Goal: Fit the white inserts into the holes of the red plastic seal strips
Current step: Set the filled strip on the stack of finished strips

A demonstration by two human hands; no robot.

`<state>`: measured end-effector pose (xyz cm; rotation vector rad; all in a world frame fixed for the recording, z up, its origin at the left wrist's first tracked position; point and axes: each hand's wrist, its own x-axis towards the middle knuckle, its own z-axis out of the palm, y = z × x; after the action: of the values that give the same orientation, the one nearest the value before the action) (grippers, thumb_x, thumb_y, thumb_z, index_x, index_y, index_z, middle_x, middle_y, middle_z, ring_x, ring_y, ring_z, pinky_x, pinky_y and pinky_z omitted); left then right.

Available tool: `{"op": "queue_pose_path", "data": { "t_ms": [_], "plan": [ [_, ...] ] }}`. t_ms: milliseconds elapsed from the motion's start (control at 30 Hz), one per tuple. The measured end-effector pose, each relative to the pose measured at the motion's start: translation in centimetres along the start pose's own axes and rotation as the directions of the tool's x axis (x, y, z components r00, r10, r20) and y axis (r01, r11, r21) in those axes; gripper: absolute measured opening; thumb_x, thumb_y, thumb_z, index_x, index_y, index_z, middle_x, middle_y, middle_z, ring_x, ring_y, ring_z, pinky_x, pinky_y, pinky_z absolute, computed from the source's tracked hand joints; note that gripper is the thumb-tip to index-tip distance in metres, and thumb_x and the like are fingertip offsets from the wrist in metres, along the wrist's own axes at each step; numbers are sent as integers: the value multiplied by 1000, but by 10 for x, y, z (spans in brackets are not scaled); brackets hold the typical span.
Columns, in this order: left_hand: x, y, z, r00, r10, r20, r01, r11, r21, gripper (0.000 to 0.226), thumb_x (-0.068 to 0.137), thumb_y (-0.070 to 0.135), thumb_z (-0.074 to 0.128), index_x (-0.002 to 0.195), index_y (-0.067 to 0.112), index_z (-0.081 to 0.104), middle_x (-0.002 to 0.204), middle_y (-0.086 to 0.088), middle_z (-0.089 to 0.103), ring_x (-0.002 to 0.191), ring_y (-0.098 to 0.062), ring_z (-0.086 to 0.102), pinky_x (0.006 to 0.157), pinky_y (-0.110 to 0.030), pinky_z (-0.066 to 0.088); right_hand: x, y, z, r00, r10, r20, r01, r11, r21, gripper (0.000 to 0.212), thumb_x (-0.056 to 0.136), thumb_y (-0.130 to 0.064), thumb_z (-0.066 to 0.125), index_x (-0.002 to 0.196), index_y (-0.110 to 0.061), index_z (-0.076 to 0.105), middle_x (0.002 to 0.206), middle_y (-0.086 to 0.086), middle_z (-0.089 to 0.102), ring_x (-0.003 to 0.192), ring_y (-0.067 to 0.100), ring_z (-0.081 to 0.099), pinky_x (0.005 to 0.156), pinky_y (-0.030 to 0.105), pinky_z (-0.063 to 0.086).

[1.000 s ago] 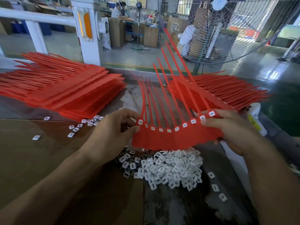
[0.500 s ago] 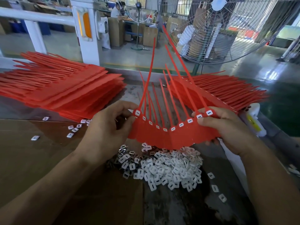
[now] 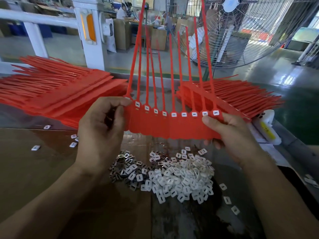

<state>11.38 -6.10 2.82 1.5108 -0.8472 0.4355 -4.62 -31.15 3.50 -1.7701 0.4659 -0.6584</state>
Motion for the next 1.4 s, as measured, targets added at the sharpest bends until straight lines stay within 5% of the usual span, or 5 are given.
{"op": "queue_pose_path", "data": {
  "t_ms": [300, 767, 1033, 1267, 1400],
  "plan": [
    [4, -21, 3, 974, -114, 196, 119, 993, -12, 32, 99, 11, 62, 126, 27, 67, 108, 8, 68, 82, -5, 63, 73, -12, 48, 7, 6, 9, 977, 119, -177, -98, 987, 124, 12, 99, -17, 67, 94, -15, 77, 69, 8, 73, 52, 17, 65, 38, 23, 40],
    [6, -19, 14, 864, 14, 504, -3, 1000, -22, 65, 102, 20, 56, 158, 36, 27, 162, 29, 21, 138, -6, 45, 98, -14, 46, 8, -5, 2, 919, 97, -382, -30, 984, 176, 12, 103, -12, 60, 107, -6, 70, 70, 12, 71, 48, 19, 64, 46, 27, 54],
    [2, -26, 15, 822, -4, 570, -19, 999, 34, 77, 97, 37, 61, 160, 40, 17, 167, 25, 2, 151, -9, 27, 112, -54, 41, 9, -13, 0, 862, 211, -461, -47, 938, 343, 12, 103, -10, 61, 93, -12, 67, 62, 6, 71, 48, 18, 68, 48, 27, 58],
    [-5, -26, 15, 752, -20, 659, -86, 988, 129, 70, 97, 34, 65, 157, 39, 28, 166, 24, 7, 148, -4, 30, 113, -39, 43, 11, -10, -10, 778, 315, -544, -31, 884, 467, 1, 102, -5, 59, 103, -5, 60, 71, 9, 71, 50, 18, 71, 46, 25, 57],
    [-5, -23, 17, 757, -11, 654, -103, 985, 136, 58, 97, 26, 67, 149, 36, 43, 163, 23, 18, 138, -1, 41, 95, -9, 44, 11, -13, -12, 753, 325, -572, 21, 856, 516, 7, 103, -3, 56, 99, -7, 60, 63, 0, 73, 54, 19, 73, 52, 25, 59]
  ]
}}
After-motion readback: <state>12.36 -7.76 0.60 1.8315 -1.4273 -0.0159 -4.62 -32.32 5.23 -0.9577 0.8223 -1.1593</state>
